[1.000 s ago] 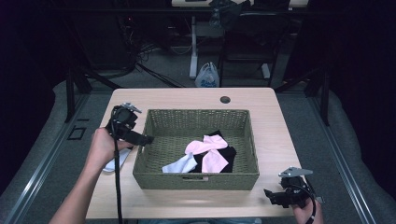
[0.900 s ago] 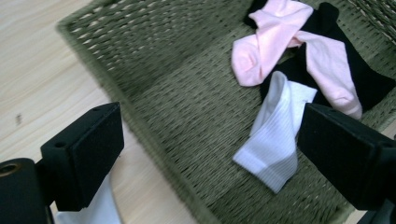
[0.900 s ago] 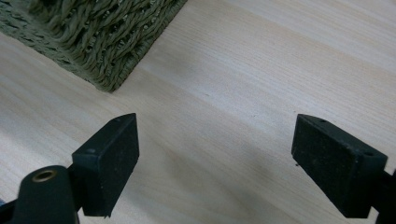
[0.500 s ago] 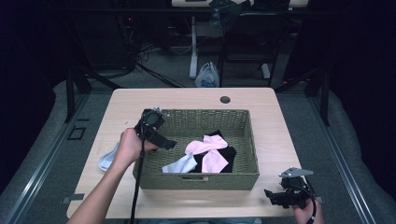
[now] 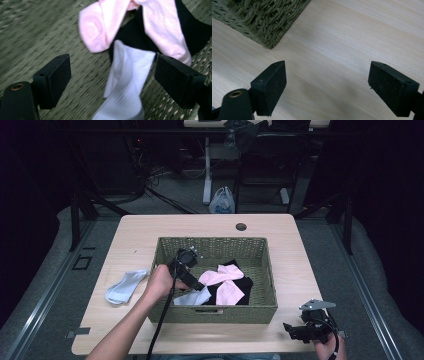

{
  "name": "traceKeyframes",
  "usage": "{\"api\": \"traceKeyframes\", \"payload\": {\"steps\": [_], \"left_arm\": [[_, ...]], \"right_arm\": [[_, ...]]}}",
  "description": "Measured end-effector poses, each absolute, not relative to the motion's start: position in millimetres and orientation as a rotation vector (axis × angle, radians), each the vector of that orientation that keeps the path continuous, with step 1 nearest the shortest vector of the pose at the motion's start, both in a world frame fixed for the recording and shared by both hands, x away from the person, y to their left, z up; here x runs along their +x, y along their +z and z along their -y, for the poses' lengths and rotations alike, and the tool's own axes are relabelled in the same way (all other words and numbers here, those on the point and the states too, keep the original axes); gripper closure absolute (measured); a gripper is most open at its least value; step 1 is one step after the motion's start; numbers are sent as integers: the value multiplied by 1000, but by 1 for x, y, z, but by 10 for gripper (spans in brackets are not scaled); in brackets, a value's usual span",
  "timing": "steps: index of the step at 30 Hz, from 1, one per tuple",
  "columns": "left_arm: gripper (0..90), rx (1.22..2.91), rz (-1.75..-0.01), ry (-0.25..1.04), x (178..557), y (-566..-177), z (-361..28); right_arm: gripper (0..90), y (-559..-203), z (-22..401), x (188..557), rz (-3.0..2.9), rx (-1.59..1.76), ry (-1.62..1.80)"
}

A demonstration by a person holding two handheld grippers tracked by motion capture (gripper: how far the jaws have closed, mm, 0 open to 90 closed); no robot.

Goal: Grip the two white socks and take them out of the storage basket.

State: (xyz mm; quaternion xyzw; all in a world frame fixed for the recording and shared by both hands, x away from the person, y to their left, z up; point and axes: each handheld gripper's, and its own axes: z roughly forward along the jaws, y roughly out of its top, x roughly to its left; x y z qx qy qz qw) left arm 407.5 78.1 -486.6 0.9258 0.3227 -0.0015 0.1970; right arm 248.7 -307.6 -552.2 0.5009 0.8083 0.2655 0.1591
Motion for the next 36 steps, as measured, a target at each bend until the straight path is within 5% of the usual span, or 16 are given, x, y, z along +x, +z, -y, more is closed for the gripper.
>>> {"api": "traceKeyframes", "payload": {"steps": [11,15,21,36], "left_arm": [[202,2725,-885,-107,414,-517,-51],[515,2738,-871,-130,415,-521,-50],[820,2715,-856,-114,414,-515,-57],[864,2573,-878,6,408,-460,-101]], "right_arm": [[148,-552,308,249,-2308,1431,759],[148,-552,308,248,-2306,1431,762],[148,-552,308,248,-2304,1429,764],[148,-552,307,249,-2309,1428,761]]}}
